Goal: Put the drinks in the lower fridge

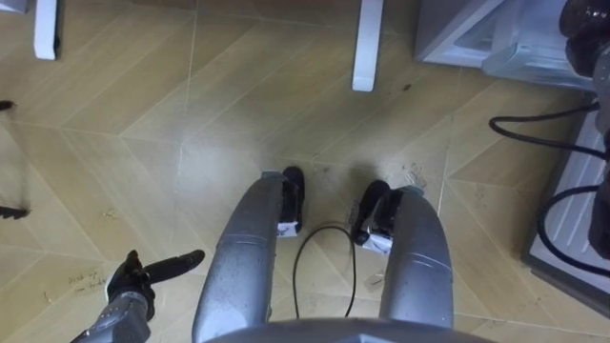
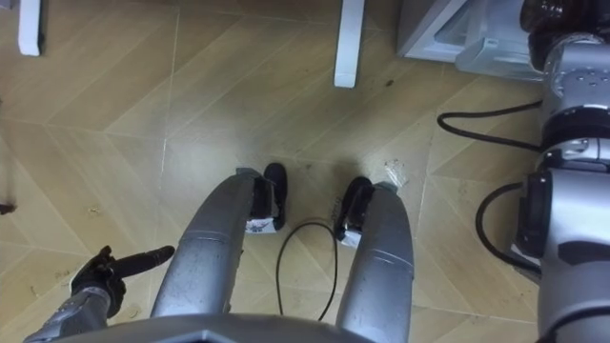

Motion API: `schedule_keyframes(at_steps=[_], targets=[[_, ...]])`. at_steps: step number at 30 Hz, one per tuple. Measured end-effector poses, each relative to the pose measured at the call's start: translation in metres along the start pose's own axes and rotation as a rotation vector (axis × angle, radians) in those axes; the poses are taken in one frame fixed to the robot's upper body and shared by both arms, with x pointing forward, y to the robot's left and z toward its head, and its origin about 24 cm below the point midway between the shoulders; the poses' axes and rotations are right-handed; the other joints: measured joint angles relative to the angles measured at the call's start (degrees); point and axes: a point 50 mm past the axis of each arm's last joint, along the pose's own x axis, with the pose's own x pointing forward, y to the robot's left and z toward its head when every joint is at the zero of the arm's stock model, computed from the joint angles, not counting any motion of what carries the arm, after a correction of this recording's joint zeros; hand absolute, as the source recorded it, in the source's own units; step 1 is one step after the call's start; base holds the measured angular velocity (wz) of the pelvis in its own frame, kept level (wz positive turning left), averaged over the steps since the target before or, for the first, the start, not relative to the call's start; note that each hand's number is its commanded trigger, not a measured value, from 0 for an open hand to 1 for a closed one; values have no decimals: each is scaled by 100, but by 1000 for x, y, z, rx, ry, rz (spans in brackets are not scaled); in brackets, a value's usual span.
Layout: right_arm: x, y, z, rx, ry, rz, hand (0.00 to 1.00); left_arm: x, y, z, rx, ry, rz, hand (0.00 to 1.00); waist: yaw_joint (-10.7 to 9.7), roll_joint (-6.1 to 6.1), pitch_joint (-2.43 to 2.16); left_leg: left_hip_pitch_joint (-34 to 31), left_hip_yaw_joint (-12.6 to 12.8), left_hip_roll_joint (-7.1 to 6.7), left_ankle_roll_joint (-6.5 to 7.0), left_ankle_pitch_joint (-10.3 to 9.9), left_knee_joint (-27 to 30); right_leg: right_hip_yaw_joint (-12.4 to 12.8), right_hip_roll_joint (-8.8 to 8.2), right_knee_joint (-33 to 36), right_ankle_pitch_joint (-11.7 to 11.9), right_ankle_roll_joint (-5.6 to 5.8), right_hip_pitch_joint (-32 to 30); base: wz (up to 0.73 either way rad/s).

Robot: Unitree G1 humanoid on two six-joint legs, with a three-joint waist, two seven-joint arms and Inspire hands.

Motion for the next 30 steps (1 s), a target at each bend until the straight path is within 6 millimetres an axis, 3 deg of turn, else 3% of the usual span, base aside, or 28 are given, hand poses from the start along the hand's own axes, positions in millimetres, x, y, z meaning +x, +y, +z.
schedule_keyframes(at_steps=[15, 16, 30], targets=[[2, -17, 5, -61, -17, -24, 100, 0, -2, 2, -11, -11, -8, 0, 22, -27, 11, 133, 58, 87, -21, -21, -36, 36, 87, -55, 2, -17, 111, -2], [2, -18, 5, -64, -16, -25, 0, 0, -2, 3, -12, -13, -11, 0, 21, -27, 11, 133, 59, 91, -25, -23, -38, 29, 94, -71, 15, -28, 117, -4], [3, -29, 5, -74, -11, -66, 0, 0, 7, 8, 21, -29, 5, 0, 18, -125, 18, 282, 82, 120, -32, -39, -123, -18, 106, -194, 20, -14, 303, 0]])
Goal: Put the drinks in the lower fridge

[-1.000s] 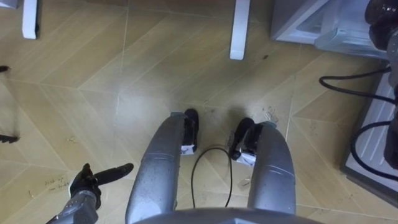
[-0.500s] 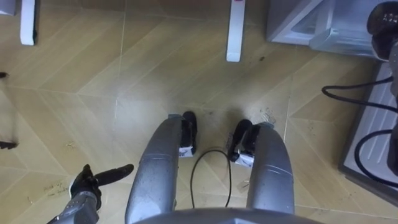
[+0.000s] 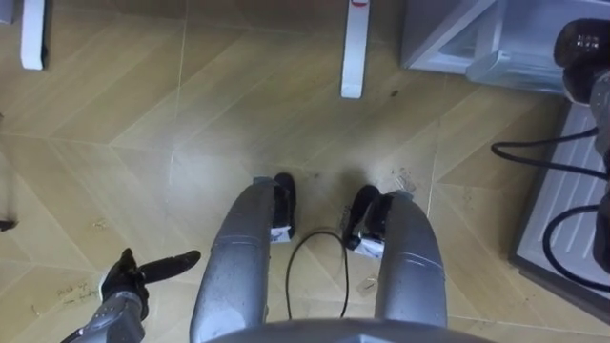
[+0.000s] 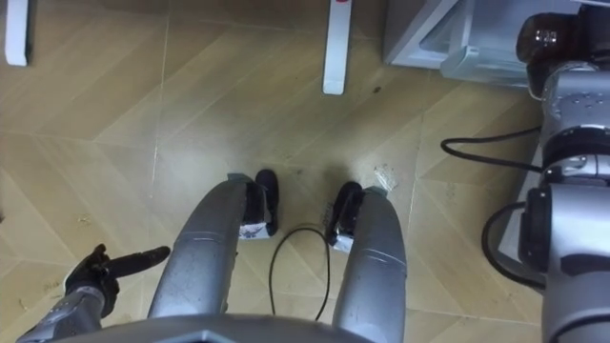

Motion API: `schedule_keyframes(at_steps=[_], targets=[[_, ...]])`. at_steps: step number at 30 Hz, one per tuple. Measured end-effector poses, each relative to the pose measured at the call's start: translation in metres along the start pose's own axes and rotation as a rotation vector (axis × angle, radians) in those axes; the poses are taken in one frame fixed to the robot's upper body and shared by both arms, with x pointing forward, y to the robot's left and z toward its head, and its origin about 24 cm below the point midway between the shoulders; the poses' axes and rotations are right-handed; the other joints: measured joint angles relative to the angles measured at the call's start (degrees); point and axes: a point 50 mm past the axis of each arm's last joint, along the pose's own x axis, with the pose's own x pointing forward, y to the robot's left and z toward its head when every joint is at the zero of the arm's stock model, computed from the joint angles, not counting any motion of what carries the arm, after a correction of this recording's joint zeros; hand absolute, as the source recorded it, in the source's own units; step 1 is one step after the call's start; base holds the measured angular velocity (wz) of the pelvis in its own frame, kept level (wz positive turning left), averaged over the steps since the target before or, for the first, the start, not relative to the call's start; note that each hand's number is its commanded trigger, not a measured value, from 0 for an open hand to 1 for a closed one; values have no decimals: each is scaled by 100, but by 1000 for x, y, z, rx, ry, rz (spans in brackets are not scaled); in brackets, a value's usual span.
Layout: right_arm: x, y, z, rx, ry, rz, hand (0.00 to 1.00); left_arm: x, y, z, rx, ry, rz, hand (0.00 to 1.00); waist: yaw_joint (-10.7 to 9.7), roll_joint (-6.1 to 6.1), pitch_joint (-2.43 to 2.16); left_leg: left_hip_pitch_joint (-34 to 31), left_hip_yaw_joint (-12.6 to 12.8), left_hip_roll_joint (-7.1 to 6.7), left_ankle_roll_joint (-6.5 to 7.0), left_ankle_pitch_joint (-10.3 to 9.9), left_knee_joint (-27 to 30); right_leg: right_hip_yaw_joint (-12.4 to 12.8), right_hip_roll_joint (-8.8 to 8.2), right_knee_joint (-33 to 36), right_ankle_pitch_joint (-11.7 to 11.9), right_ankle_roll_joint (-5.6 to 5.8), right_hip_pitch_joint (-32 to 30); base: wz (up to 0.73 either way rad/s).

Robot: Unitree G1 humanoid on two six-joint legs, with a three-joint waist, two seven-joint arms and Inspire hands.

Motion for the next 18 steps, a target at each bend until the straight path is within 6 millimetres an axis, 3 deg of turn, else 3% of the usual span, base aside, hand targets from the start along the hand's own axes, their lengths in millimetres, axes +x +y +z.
schedule_keyframes(at_steps=[9, 10, 18], targets=[[0, 0, -4, -37, 6, 0, 0, -1, 1, -2, 20, 7, -3, 0, 4, -20, -1, 5, 66, 58, 10, -10, 10, 7, 15, -3, 0, 0, 1, 0], [0, 0, -4, -37, 6, 1, 100, -1, 2, -2, 20, 7, -2, 0, 9, -22, -1, 5, 73, 61, 11, -11, 11, 7, 14, -3, 0, 0, 0, 0], [0, -2, -4, -83, 2, -7, 100, -2, 5, -7, 21, 19, 4, 0, 24, -22, -3, 3, 87, 64, 16, -14, 15, -17, -1, 1, -2, 3, 6, 0]])
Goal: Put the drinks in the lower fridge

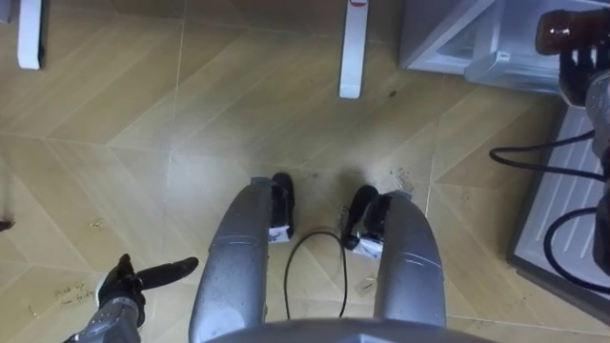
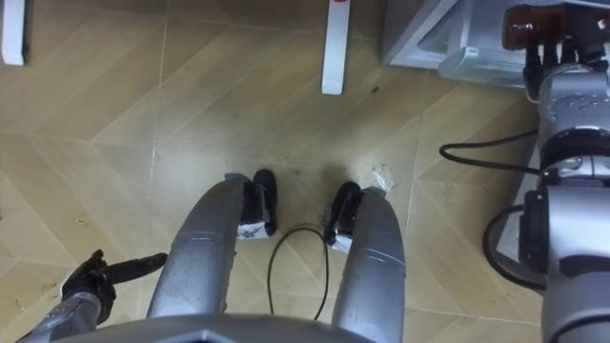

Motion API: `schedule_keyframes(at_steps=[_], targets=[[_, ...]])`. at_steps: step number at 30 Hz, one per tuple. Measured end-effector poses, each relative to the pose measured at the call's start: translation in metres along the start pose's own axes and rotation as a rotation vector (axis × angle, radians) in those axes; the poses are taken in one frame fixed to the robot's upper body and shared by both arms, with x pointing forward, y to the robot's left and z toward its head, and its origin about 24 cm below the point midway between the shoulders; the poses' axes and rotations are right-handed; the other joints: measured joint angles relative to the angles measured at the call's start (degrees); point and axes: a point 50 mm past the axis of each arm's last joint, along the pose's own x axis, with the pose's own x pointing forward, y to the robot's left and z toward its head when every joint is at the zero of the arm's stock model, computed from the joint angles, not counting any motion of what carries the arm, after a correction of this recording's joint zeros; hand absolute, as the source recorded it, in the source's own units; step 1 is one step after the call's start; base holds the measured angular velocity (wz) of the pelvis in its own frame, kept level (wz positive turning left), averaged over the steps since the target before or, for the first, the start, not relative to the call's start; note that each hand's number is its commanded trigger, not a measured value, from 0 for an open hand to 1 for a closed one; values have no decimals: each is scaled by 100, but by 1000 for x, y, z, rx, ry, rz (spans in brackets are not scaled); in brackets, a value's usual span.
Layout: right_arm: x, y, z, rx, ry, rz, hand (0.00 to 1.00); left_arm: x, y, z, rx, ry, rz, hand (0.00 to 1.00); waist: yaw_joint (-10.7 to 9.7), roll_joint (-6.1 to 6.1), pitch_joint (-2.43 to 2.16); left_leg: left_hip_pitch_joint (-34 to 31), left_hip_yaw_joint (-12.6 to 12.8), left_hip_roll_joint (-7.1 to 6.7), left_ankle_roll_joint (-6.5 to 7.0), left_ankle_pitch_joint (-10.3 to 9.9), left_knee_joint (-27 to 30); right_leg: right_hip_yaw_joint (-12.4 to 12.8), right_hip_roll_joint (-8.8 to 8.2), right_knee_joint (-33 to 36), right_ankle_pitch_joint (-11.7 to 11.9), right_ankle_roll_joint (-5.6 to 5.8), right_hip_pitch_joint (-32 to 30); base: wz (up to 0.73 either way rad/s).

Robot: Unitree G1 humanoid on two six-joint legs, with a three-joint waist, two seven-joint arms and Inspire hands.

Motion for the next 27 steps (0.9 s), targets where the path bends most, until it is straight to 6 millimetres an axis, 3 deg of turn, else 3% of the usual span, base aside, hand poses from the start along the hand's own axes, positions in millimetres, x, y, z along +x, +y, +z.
schedule_keyframes(at_steps=[5, 6, 27], targets=[[0, -1, -1, -18, -2, -15, 100, 0, 1, -1, -41, 9, 4, 0, 59, 6, -3, 9, -1, 0, 5, -3, 14, -17, -2, 3, -2, 4, 25, 0], [0, -1, -1, -17, -2, -18, 0, 0, 1, -1, -43, 9, 5, 0, 66, 8, -4, 11, -2, 1, 6, -3, 17, -16, -3, 6, -3, 6, 26, 0], [-3, 7, 1, -14, -9, -34, 0, 0, 1, -1, -73, 14, 7, 0, 102, 16, -11, 48, 6, -13, 11, -5, 16, 14, -8, 23, -14, 20, 52, 0]])
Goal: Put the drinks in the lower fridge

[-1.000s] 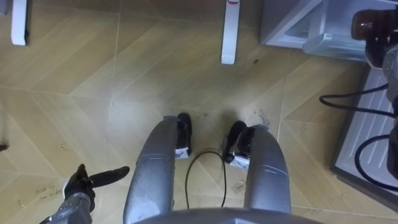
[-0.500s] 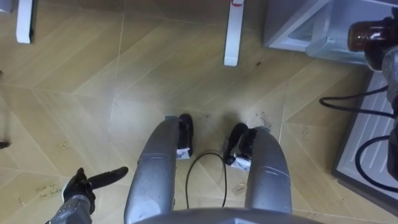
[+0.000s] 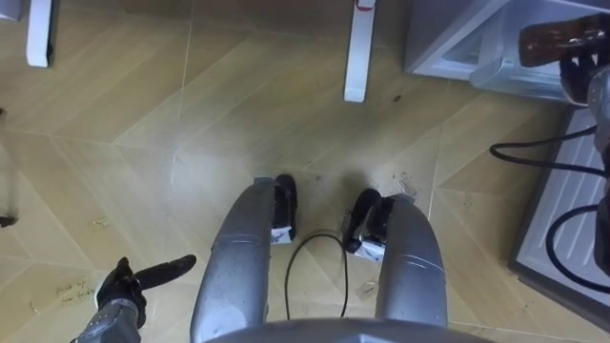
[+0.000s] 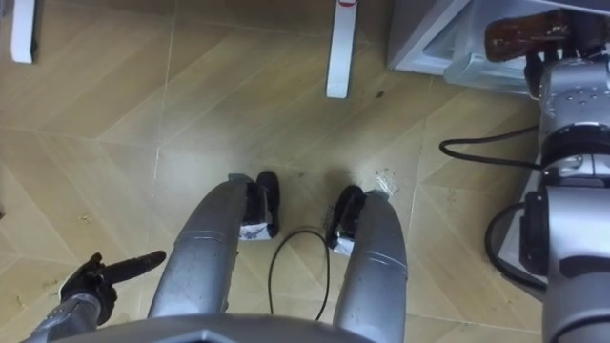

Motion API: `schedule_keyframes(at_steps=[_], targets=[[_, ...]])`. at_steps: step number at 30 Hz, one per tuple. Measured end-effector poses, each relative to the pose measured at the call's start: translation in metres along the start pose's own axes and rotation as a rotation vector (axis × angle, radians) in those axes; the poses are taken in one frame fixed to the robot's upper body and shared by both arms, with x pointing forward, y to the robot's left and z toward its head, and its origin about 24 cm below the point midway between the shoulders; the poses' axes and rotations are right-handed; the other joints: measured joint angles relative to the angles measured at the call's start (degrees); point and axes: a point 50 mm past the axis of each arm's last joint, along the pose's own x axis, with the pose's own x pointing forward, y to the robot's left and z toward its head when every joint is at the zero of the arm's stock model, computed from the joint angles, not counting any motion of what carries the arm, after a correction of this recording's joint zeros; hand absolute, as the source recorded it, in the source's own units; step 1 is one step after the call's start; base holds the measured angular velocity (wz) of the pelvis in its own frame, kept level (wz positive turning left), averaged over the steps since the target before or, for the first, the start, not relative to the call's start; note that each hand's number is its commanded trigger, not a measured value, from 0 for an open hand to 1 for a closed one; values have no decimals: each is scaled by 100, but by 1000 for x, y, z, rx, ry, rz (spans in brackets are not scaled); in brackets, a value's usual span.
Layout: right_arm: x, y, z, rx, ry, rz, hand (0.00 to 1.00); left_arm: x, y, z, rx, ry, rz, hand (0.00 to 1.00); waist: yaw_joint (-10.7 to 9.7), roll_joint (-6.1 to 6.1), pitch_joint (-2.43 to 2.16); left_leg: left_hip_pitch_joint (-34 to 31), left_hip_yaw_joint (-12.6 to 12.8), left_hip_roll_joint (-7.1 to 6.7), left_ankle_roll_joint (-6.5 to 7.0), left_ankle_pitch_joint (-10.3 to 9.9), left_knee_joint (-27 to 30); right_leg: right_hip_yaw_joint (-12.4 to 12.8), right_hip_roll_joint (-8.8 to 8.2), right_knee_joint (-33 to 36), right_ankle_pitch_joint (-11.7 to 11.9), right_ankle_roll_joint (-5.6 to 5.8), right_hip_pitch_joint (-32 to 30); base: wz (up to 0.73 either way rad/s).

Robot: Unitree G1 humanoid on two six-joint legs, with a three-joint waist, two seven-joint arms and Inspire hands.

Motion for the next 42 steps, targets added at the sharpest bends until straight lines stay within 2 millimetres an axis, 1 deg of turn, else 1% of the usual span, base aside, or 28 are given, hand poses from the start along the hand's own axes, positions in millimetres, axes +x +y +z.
schedule_keyframes(at_steps=[11, 14, 21, 25, 27, 29, 30, 32, 34, 35, 36, 38, 39, 41, 42], targets=[[0, 0, 0, 3, 1, 9, 0, -4, 1, -7, -3, 7, -7, 0, 8, 3, -2, 44, 15, 0, 1, 0, 23, 13, -14, 41, -2, 4, 31, 0], [0, 0, 0, 3, 1, 10, 0, -6, 0, -6, -6, -5, -7, 0, -17, 2, -2, 57, 20, -3, 3, -2, 32, 27, -19, 70, -25, 17, 31, 0], [0, 0, -1, -6, 4, 16, 0, -8, -2, -7, -10, -11, -24, 0, -18, -4, 0, 91, 32, 3, 3, -2, 27, 31, -17, 70, -30, 9, 58, 0], [1, -6, -3, -34, 6, 32, 0, -8, 0, -8, -9, -7, -24, 0, -13, -8, 2, 193, 25, 27, 4, -5, 2, 15, 12, 19, -32, 13, 183, 0], [3, -13, -4, -35, 11, 38, 0, -8, 0, -8, -9, -5, -30, 0, 10, -7, 2, 241, 2, 63, -3, -9, -11, -52, 31, -55, -22, 0, 273, 0], [6, -31, -4, -40, 17, 21, 0, -8, 1, -9, -5, 8, -59, 0, 30, 0, -1, 398, -48, 90, -15, -20, -57, -153, 51, -167, -23, -3, 510, 8], [7, -36, -4, -43, 19, 16, 0, -8, 1, -9, -4, 12, -66, 0, 36, 1, -1, 441, -61, 92, -18, -22, -73, -159, 67, -199, -25, 1, 570, 5], [8, -47, -4, -56, 17, 16, 0, -8, 0, -9, -2, 16, -90, 0, 61, 9, -1, 551, -114, 98, -27, -27, -124, -158, 123, -294, -19, 33, 715, 2], [9, -66, -2, -82, 14, 11, 0, -8, 3, -9, -10, 24, -104, 0, 140, 16, -1, 797, -127, 91, -32, -27, -262, -165, 161, -460, -5, 65, 977, 0], [9, -76, 0, -100, 13, 4, 0, -8, 4, -11, -5, 32, -107, 0, 138, 44, -8, 942, -152, 85, -38, -23, -352, -193, 171, -571, 8, 82, 1139, 0], [9, -81, 0, -121, 14, 0, 0, -8, 5, -12, 2, 38, -111, 0, 159, 79, -25, 998, -176, 86, -39, -23, -386, -215, 188, -638, 18, 94, 1218, 0], [9, -104, 2, -182, 21, -14, 0, -8, 11, -17, 3, 65, -117, 0, 131, 165, -55, 1287, -228, 76, -53, -11, -590, -312, 208, -914, 70, 112, 1571, 5], [8, -110, 2, -200, 26, -18, 0, -8, 14, -18, 3, 71, -117, 0, 126, 170, -59, 1366, -232, 72, -61, -4, -654, -333, 208, -979, 80, 114, 1657, 0], [5, -132, 3, -308, 50, -9, 0, -7, 26, -21, -17, 91, -99, 0, 139, 192, -61, 1674, -241, 71, -89, 19, -914, -401, 242, -1288, 141, 121, 1988, 0], [4, -138, 3, -342, 59, -7, 0, -7, 28, -21, -19, 95, -92, 0, 134, 203, -62, 1756, -259, 65, -100, 35, -979, -443, 243, -1371, 159, 118, 2091, 6]])
